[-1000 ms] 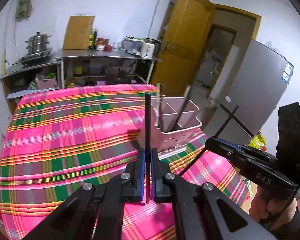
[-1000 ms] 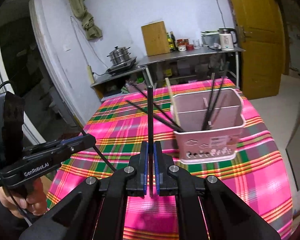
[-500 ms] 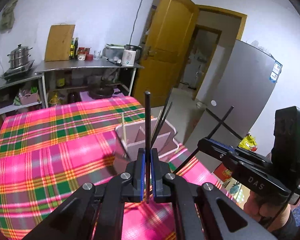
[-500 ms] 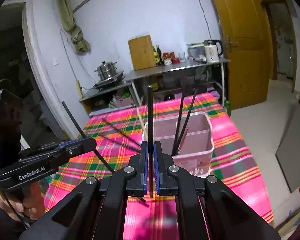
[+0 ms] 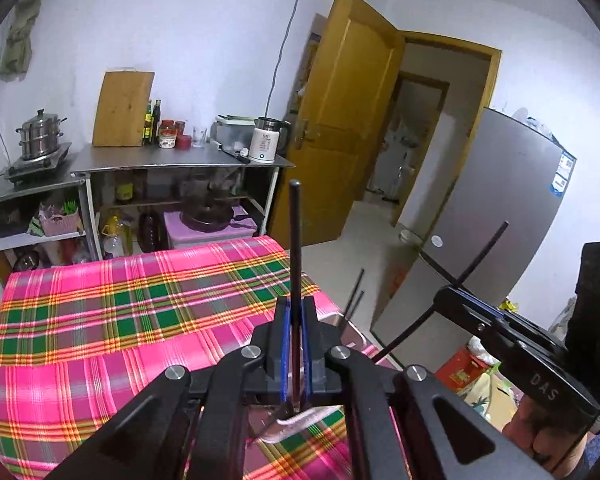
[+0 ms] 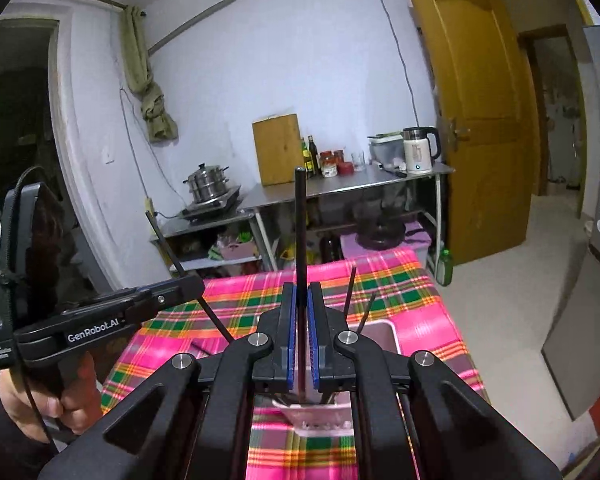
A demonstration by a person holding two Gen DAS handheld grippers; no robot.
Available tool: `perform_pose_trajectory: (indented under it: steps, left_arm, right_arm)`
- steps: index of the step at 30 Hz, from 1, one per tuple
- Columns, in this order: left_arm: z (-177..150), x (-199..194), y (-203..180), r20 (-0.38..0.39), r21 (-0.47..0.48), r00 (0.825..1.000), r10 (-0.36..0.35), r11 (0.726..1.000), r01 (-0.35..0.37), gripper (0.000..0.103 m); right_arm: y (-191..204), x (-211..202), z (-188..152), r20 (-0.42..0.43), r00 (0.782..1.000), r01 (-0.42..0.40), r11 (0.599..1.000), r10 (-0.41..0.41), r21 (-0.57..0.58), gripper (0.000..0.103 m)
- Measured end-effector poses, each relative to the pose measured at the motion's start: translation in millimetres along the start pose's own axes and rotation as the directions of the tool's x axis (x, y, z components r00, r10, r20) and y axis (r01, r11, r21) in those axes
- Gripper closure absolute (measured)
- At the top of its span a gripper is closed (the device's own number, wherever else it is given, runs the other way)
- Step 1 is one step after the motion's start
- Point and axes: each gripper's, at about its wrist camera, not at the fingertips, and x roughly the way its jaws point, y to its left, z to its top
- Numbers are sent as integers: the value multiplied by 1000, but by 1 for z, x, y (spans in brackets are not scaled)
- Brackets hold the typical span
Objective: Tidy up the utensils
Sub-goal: 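Lower the held dark chopsticks with both tools into the caddy, then open both tools to release the dark chopsticks into the caddy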
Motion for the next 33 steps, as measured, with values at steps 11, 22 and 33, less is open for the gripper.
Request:
perform_pose_trajectory:
  steps: [11,22,33]
  left_arm:
    - [-10,54,9,-66,9,997,27,1000,-27,98]
    - [-23,77,14,-109,18,994,32,999,-30,97]
    - [-24,68,10,-96,40,993,66,997,-63,86]
  right_arm:
    - [-17,43,-21,-54,998,19,999,-18,28,98]
    - [-20,78,-47,-141,990,29,999,-26,18,98]
    - [-21,71,-47,-151,988,38,999,-36,7,95]
